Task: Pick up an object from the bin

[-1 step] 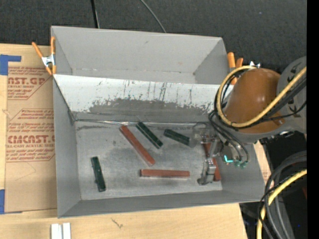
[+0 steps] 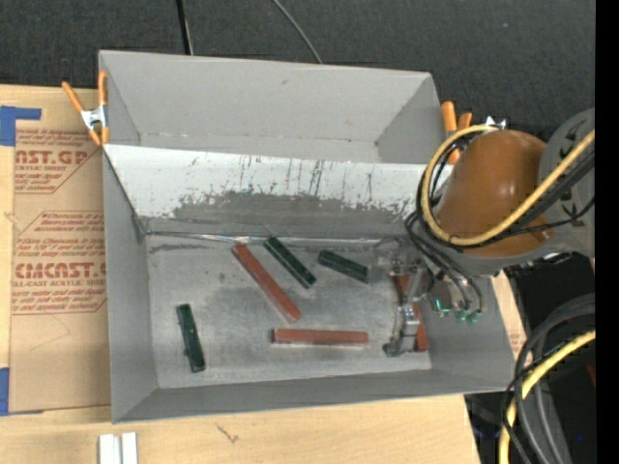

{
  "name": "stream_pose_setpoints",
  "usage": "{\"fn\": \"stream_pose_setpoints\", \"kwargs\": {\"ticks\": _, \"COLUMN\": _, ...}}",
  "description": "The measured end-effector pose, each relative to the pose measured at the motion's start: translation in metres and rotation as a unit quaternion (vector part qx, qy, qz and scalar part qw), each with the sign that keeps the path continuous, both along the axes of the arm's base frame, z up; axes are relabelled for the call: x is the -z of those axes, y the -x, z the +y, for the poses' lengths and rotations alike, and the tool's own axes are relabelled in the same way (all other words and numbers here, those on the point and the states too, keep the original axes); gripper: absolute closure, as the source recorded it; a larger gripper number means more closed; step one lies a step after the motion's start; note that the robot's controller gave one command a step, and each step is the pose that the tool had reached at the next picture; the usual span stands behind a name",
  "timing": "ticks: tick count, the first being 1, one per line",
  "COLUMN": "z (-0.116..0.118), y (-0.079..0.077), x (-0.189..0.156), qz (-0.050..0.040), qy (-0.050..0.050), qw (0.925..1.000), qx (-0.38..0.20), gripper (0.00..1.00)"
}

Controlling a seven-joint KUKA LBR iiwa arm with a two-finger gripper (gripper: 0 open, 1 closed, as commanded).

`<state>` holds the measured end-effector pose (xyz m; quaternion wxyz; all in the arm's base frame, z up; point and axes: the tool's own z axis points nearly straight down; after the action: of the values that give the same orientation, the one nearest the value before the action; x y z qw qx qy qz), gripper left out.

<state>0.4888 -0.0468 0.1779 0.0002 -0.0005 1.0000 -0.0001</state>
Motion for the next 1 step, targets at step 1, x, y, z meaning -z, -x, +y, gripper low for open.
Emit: {"fn": "stream_pose_setpoints", "kwargs": {"ticks": 1, "z": 0.0434, "y": 0.004, "x": 0.1074, "qz": -0.0015, "qy": 0.0, "qw": 0.9836, "qx": -0.18, "gripper": 1.0}}
